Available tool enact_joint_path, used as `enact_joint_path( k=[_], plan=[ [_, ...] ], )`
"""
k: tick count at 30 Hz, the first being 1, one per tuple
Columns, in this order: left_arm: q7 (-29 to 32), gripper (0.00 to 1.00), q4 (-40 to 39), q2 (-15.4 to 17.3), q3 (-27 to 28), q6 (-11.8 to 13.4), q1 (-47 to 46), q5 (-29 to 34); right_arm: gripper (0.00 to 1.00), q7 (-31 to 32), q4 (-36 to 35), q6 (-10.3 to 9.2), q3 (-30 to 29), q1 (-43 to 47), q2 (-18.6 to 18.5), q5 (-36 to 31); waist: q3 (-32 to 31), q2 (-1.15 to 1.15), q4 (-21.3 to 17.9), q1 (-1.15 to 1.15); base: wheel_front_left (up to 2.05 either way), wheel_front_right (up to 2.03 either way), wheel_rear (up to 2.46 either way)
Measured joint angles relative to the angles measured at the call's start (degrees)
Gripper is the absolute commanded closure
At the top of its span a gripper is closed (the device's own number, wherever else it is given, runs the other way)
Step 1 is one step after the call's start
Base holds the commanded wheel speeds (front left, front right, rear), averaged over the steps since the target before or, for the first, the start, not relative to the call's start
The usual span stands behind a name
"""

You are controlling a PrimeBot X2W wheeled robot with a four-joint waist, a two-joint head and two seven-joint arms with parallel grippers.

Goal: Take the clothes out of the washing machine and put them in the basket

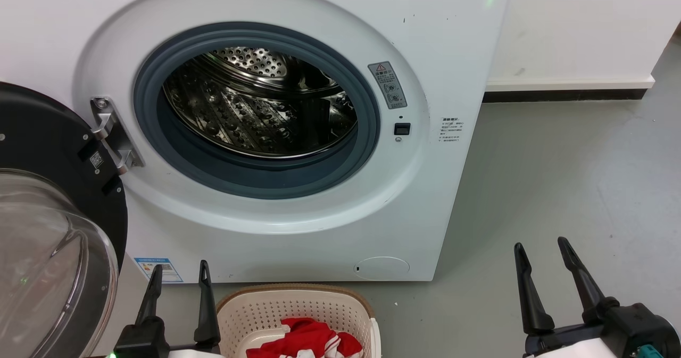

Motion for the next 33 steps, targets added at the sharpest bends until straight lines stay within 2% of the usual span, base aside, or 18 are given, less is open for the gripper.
enact_joint_path(
  k=[5, 6, 14, 33],
  plan=[
    [0.00, 0.00, 0.15, 0.00, -0.05, 0.01, 0.00, 0.00, 0.00, 0.00, -0.07, 0.00, 0.12, 0.00, 0.00, 0.00, 0.04, 0.00, -0.02, 0.00, 0.00, 0.00, 0.00],
    [0.00, 1.00, 0.19, 0.00, -0.11, -0.04, 0.00, -0.05, 1.00, 0.00, -0.09, 0.00, 0.16, 0.00, 0.00, 0.00, 0.05, 0.00, -0.01, 0.00, 0.00, 0.00, 0.00],
    [0.69, 1.00, 4.17, -0.08, 0.01, -0.10, 0.74, -1.10, 1.00, 0.31, 3.45, 0.01, 0.23, 0.59, 0.00, 0.85, 0.09, 0.00, -0.01, 0.00, 0.00, 0.00, 0.00],
    [5.80, 1.00, 6.39, -0.10, 1.51, -2.72, -1.69, -22.14, 1.00, 4.07, 6.38, 0.00, -0.18, -1.70, -0.90, 23.25, 0.42, 0.00, 0.15, 0.01, 0.00, 0.00, 0.00]
  ],
)
